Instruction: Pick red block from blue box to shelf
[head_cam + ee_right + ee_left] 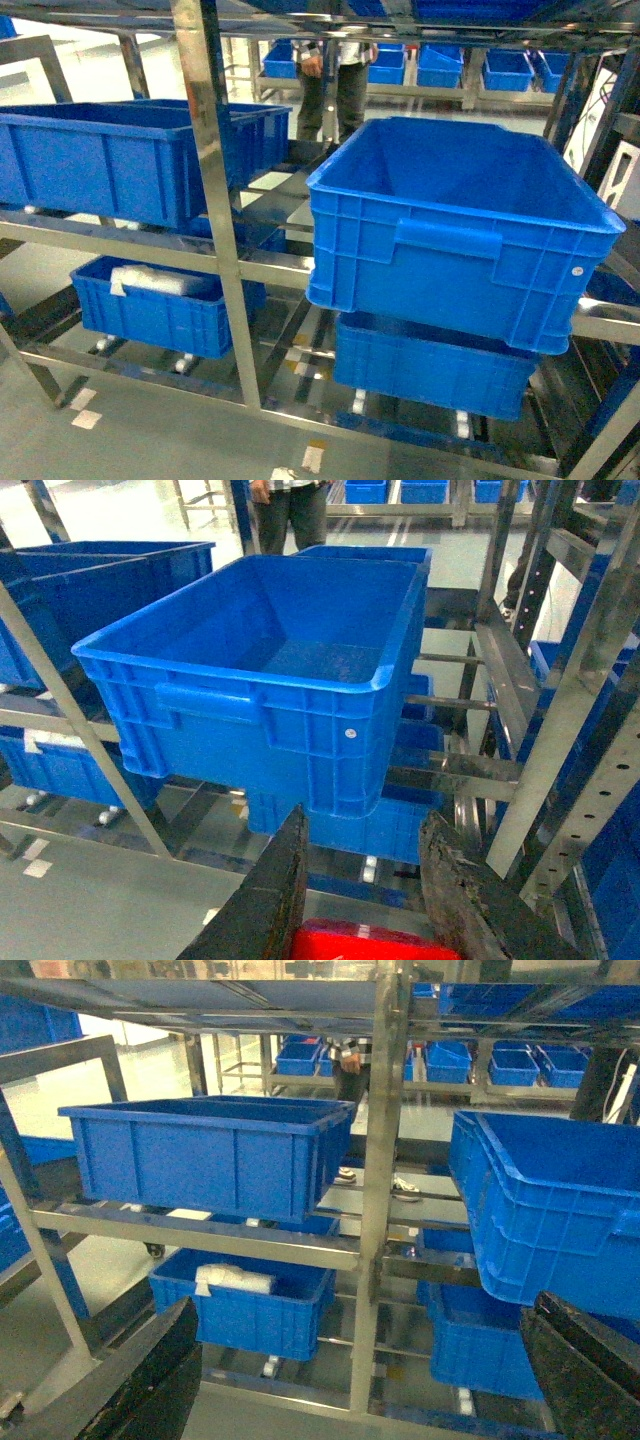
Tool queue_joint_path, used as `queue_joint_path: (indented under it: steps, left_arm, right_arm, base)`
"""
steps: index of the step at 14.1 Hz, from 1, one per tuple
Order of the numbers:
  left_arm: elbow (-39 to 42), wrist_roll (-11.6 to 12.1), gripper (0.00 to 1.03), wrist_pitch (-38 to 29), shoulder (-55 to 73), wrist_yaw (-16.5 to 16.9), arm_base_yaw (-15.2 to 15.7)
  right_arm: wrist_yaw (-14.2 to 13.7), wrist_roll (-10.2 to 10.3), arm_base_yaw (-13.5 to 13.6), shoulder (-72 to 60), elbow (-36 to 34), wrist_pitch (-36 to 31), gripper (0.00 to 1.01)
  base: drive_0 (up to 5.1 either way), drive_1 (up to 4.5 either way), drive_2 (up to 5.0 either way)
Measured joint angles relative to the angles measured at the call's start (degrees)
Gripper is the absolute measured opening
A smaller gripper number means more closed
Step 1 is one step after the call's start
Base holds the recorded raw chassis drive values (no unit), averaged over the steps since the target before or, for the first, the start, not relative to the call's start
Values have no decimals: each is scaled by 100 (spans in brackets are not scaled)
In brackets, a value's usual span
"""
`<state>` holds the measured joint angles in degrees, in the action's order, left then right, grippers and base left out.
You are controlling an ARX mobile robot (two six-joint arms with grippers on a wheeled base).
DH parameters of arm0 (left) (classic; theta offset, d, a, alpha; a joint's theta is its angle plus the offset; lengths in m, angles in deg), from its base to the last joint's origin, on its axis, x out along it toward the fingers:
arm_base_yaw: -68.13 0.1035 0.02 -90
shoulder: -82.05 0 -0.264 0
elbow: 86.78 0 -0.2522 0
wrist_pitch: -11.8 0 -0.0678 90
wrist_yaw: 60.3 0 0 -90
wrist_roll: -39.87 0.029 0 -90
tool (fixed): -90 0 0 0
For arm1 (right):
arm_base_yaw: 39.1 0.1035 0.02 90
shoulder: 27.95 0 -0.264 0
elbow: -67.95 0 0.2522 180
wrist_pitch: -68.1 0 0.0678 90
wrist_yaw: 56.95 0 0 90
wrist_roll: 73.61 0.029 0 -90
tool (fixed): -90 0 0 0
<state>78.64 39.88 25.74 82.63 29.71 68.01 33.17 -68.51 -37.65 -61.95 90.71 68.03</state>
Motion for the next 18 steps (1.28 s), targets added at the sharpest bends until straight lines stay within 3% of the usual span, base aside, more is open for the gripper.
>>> queue_joint_path:
  steps: [4,13,18]
  left_arm:
    - [0,0,98,2,0,-2,0]
    - [0,0,98,11,0,-7,0]
    - [0,0,98,20,0,-7,0]
  right_arm:
    - [7,0,0,-2,0,-2,28]
    - [7,0,0,-2,0,-2,28]
    - [7,0,0,-2,0,9,28]
  base:
    - [0,0,0]
    - [5,432,-423]
    - [1,46,-45]
